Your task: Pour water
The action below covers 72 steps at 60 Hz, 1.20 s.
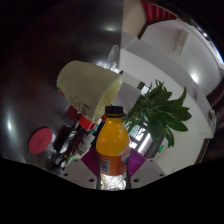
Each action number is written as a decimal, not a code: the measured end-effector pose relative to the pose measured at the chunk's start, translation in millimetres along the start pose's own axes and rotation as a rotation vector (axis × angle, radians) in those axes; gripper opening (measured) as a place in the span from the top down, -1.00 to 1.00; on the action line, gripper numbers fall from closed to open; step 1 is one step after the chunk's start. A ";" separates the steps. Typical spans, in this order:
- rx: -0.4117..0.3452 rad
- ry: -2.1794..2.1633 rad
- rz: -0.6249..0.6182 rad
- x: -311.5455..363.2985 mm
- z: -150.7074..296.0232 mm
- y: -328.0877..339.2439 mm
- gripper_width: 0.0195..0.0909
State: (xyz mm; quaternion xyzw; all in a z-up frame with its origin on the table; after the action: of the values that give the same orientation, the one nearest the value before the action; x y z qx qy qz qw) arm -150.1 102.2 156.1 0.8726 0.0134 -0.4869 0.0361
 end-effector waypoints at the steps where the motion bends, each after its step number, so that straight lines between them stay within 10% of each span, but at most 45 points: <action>1: -0.002 -0.019 0.000 0.2 -0.6 -0.1 0.60; 43: -0.280 -1.969 0.423 21.7 -42.9 12.8 0.57; 72: -0.314 -2.068 0.292 42.4 -48.5 20.9 0.35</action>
State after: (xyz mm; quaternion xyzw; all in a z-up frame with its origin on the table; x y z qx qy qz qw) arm -85.5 84.5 146.5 0.0114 -0.0661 -0.9773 0.2008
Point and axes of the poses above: the point between the fingertips, and its own axes, seen from behind it with the camera up: x to the left, z up, y backward, against the way the camera looks, the point moved 2 cm from there along y, backward, against the way the camera looks, and after that the axes turned 3 degrees about x, right-handed, at the moved point
